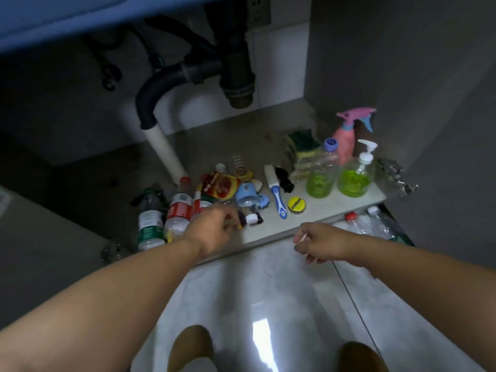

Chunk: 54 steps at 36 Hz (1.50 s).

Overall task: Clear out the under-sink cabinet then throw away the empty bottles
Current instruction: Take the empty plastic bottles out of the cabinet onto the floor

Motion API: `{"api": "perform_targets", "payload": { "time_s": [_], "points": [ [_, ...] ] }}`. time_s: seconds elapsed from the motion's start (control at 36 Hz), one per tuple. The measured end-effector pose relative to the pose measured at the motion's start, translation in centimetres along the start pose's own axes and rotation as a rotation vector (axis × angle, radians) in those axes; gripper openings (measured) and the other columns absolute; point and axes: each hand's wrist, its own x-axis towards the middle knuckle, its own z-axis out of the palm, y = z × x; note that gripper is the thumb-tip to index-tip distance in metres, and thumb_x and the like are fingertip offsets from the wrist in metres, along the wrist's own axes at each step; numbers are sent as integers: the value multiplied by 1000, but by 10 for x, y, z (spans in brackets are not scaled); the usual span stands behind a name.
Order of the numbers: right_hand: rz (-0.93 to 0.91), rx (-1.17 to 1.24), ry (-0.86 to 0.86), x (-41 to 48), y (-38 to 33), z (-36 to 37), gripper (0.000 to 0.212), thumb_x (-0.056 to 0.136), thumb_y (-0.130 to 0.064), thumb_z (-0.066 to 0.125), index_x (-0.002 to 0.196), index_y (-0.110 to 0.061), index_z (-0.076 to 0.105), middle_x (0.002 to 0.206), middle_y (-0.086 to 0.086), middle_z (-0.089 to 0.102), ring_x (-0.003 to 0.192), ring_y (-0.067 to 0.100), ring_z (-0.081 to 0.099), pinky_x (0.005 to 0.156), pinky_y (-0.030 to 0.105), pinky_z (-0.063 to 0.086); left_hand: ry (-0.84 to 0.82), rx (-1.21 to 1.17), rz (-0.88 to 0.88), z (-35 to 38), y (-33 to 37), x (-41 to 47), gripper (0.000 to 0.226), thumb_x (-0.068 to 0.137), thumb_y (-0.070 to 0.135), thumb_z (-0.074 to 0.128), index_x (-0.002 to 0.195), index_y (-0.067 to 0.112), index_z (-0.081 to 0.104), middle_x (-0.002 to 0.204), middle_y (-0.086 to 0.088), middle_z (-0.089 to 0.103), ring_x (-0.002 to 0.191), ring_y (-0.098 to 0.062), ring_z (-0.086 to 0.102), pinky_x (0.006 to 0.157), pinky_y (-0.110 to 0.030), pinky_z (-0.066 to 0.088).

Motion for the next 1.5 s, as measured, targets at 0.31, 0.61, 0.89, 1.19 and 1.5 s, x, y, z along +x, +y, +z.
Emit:
{"api": "perform_targets", "payload": {
  "time_s": [0.31, 0.61, 0.89, 1.19, 1.5],
  "points": [
    [100, -27, 260, 80, -91, 34, 39, 84, -45, 70, 106, -15, 60, 111, 14, 68, 101, 31, 68, 86, 48, 60, 236, 147, -501, 7, -70, 14, 79, 72, 75, 57, 133, 24, 54, 136, -9, 52, 128, -32, 46, 101, -46, 40],
    [241, 296, 367, 118, -88, 71, 36, 85, -29, 71, 107, -2, 62, 97, 22, 70, 84, 38, 72, 79, 56, 60, 212, 164, -541, 20, -59, 27, 59, 87, 61, 57, 128, 19, 49, 122, -12, 63, 115, -31, 58, 96, -42, 39],
    [160, 320, 439, 90, -90, 35, 41, 87, -33, 69, 103, 5, 68, 96, 26, 73, 84, 41, 72, 83, 55, 59, 319, -151, -621, -11, -62, 14, 47, 78, 50, 68, 113, 20, 60, 109, -9, 69, 103, -33, 66, 83, -33, 49],
    [31, 454, 553, -5, -117, -19, 25, 90, -29, 70, 80, -8, 59, 78, 16, 66, 62, 28, 62, 60, 38, 58, 125, -749, -714, -73, -38, -30, 45, 74, 28, 85, 108, 14, 60, 104, -9, 68, 95, -30, 68, 85, -38, 59],
    [-144, 556, 811, -103, -112, -31, 40, 76, -40, 62, 96, -6, 57, 87, 12, 61, 86, 36, 66, 79, 58, 59, -195, -1018, -616, -99, 20, -97, 30, 82, 4, 72, 106, 17, 60, 97, -8, 70, 87, -20, 67, 88, -39, 55]
  ]
}}
